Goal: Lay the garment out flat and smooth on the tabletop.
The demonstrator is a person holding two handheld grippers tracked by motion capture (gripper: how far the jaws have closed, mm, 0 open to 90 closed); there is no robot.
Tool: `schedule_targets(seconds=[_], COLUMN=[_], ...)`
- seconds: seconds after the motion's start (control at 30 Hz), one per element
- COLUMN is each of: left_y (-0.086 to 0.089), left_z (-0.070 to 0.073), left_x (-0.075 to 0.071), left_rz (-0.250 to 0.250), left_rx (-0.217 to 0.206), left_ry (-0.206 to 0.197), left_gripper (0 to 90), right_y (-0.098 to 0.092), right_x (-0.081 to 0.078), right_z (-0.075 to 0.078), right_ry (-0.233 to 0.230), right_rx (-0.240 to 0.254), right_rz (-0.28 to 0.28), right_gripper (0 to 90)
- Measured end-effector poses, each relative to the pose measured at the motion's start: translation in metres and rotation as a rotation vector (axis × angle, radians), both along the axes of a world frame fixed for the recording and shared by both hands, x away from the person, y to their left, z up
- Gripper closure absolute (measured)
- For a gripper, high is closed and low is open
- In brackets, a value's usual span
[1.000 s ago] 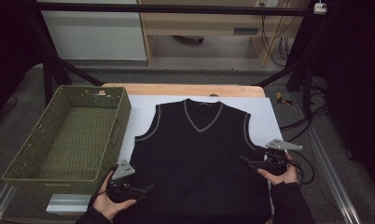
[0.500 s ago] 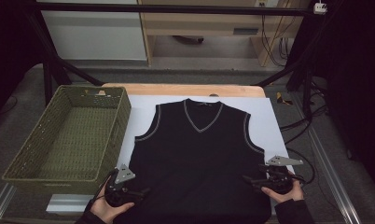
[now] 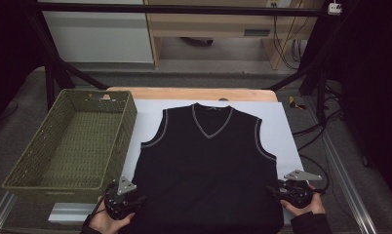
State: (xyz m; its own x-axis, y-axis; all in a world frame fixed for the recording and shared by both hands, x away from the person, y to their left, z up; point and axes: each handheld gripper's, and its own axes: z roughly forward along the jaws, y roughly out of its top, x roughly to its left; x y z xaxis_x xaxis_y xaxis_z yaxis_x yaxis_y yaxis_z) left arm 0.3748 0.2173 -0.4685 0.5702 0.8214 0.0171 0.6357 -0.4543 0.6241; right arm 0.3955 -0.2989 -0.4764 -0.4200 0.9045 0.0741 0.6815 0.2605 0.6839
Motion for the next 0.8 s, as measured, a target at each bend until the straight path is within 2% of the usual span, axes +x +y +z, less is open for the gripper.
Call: schedule_targets(seconds=[0.1,0.17,0.23,0.33,0.43,0.53,0.6,0.63,0.7,0.8], left_y=[-0.003,-0.003,-0.002,-0.002,-0.009,-0.017,-0.020,-0.019,-0.014,-0.009], left_z=[0.000,0.000,0.002,0.005,0.012,0.017,0.016,0.014,0.013,0.011], left_x=[-0.004,-0.004,-0.003,-0.004,-0.011,-0.020,-0.024,-0.025,-0.024,-0.024], left_rz=[-0.020,-0.021,-0.016,-0.011,-0.031,-0.063,-0.074,-0.074,-0.056,-0.040], left_rx=[0.022,0.028,0.020,-0.013,-0.042,-0.062,-0.061,-0.045,-0.026,-0.034], left_ry=[-0.017,-0.022,-0.005,0.027,0.017,0.006,0.004,0.001,0.003,0.021], left_gripper=[81.0,84.2,85.6,86.5,86.7,86.7,86.6,86.6,86.6,86.6], right_y=[0.000,-0.001,-0.003,-0.007,-0.015,-0.022,-0.026,-0.028,-0.028,-0.027], right_x=[-0.001,-0.001,0.001,0.006,0.015,0.020,0.024,0.026,0.027,0.021], right_z=[0.001,0.001,0.001,0.003,0.007,0.010,0.010,0.010,0.008,0.007], right_ry=[0.027,0.050,0.064,0.078,0.076,0.047,0.035,0.031,0.051,0.070], right_rx=[0.037,0.078,0.103,0.080,0.071,0.055,0.037,0.036,0.038,0.023], right_rz=[-0.022,-0.035,-0.043,-0.026,-0.019,-0.011,-0.004,-0.007,-0.001,0.018], right_gripper=[77.5,83.9,85.6,86.4,86.7,86.8,86.7,86.8,86.7,86.5])
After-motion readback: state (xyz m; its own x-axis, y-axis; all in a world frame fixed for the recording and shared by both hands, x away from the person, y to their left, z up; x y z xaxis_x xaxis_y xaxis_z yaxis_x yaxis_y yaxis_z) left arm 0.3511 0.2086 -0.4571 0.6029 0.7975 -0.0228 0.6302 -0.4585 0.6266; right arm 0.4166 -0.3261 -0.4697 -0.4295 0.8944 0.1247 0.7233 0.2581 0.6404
